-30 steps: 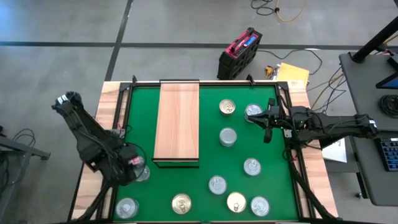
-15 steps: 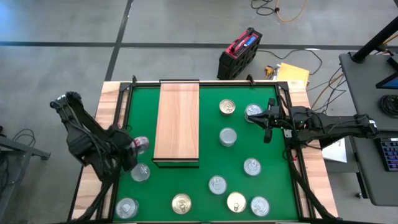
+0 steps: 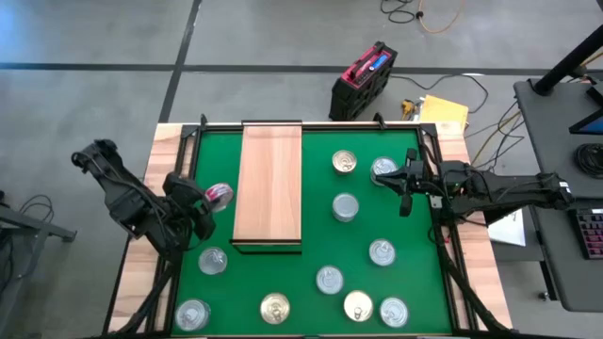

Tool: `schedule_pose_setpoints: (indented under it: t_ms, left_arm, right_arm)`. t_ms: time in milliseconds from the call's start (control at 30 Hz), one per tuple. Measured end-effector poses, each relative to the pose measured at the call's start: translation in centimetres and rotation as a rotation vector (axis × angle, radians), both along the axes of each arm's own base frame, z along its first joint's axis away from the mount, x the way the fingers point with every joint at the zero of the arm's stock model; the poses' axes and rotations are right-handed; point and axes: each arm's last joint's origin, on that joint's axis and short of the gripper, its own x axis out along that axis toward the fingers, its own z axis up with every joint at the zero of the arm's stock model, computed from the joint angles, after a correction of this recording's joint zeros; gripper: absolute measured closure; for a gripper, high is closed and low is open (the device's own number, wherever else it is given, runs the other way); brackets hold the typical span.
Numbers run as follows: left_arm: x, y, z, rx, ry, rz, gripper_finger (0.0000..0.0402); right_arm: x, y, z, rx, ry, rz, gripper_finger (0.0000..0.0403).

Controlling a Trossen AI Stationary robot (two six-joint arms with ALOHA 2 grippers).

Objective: Stack canned seafood by type on shelf
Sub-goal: Put the red tuna can on the shelf

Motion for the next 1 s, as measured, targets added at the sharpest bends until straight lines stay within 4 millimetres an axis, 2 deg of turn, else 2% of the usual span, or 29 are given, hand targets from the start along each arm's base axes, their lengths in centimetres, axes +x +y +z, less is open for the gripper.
schedule_pose_setpoints:
  t_ms: [233, 433, 667, 1000]
  left_arm:
    - [-0.3, 0.6, 0.8, -0.037, -0.132, 0.025, 0.0282]
    - [0.9, 1.2, 1.3, -0.092, -0.244, 0.117, 0.0282]
    - [2.7, 2.7, 1.7, -0.087, -0.245, 0.156, 0.0282]
    - [5.2, 5.4, 2.3, -0.100, -0.198, 0.111, 0.0282]
  right_arm:
    - [0.0, 0.0, 0.0, -0.028, 0.007, 0.006, 0.0390]
    - [0.0, 0.0, 0.0, -0.052, 0.013, 0.012, 0.0390]
    - [0.0, 0.0, -0.1, -0.076, 0.026, 0.017, 0.0390]
    - [0.0, 0.0, -0.4, -0.077, 0.044, 0.019, 0.0390]
